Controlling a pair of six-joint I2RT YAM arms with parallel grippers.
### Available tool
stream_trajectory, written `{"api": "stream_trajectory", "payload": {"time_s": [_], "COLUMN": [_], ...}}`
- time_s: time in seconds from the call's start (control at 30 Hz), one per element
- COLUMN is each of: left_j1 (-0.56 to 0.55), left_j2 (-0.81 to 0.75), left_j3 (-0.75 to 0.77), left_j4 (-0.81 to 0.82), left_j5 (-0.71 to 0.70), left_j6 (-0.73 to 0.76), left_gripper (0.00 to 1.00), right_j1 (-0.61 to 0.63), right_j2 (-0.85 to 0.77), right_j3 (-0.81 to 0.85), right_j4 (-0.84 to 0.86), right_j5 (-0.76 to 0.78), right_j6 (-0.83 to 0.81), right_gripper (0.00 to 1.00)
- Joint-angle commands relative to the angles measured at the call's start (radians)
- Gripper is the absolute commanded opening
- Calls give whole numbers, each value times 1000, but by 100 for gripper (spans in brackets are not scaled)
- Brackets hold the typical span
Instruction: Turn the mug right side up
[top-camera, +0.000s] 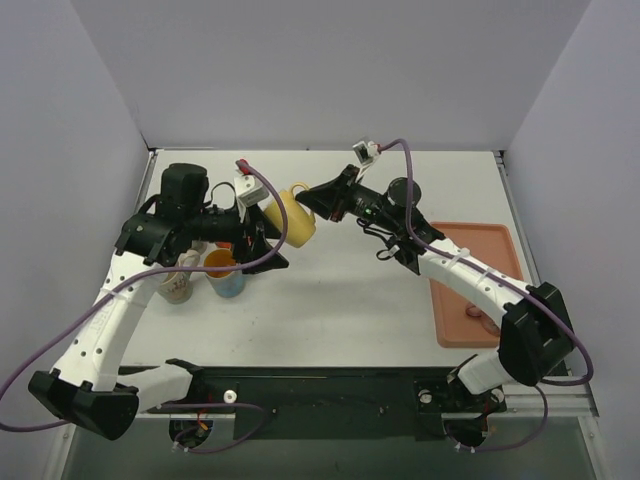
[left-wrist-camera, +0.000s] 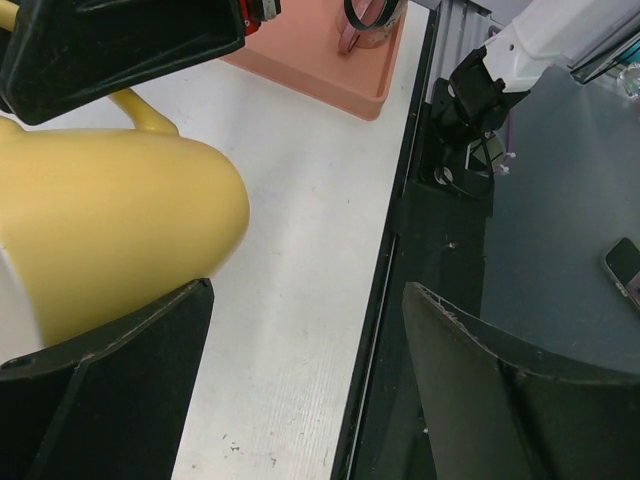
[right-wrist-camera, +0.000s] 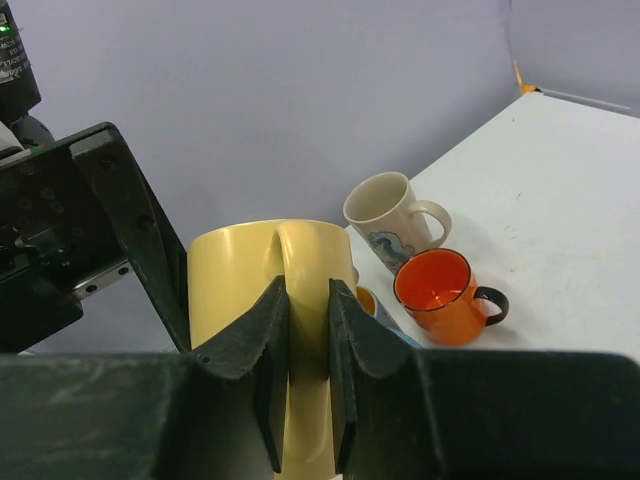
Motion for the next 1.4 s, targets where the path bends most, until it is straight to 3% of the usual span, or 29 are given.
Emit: {"api": "stream_trajectory", "payload": {"time_s": [0.0, 0.17, 0.33, 0.6, 0.67, 0.73, 0.77, 0.8, 0.83, 0.9, 0.93, 0.97, 1.0, 1.03, 1.07, 1.13, 1.23, 1.37], "left_j1": [-6, 9, 84, 37, 17, -4, -12, -12, -12, -12, -12, -17, -29, -41, -61, -81, -98, -162], "left_j2": [-12, -8, 29, 113, 107, 103, 100, 100, 98, 95, 95, 87, 84, 84, 89, 121, 213, 337], "left_j3": [3, 143, 220, 168, 142, 127, 125, 122, 122, 121, 112, 102, 84, 78, 72, 72, 93, 136], "left_j4": [67, -85, -98, -134, -121, -102, -101, -88, -81, -52, -20, 8, 52, 73, 96, 108, 99, 85], "left_j5": [-58, -120, -147, -47, -9, 10, 8, 5, -14, -77, -106, -190, -331, -410, -555, -695, -748, -811], "left_j6": [10, 117, 128, 93, 90, 74, 74, 49, 35, -18, -69, -97, -164, -191, -211, -228, -234, -222], "left_gripper": [88, 88, 89, 86, 79, 60, 36, 22, 0, 0, 0, 0, 0, 0, 0, 0, 0, 0], "right_j1": [21, 28, 31, 35, 36, 35, 33, 30, 22, 2, -11, -14, -30, -36, -47, -42, -33, -33], "right_j2": [-26, -92, -143, -155, -152, -146, -140, -140, -137, -132, -125, -120, -117, -118, -126, -152, -184, -227], "right_j3": [70, 70, 57, 59, 62, 68, 67, 68, 61, 54, 54, 56, 65, 74, 86, 99, 105, 94], "right_j4": [261, -10, -53, -49, -46, -43, -43, -52, -61, -92, -139, -170, -260, -373, -424, -593, -778, -911], "right_j5": [-92, -97, -110, -117, -118, -120, -117, -100, -89, -46, -3, 24, 90, 127, 217, 412, 689, 825], "right_j6": [95, -127, -164, -166, -166, -164, -166, -175, -176, -180, -180, -183, -193, -207, -239, -336, -463, -551], "right_gripper": [0, 0, 0, 0, 0, 0, 0, 0, 0, 0, 7, 21, 48, 61, 91, 93, 93, 95]}}
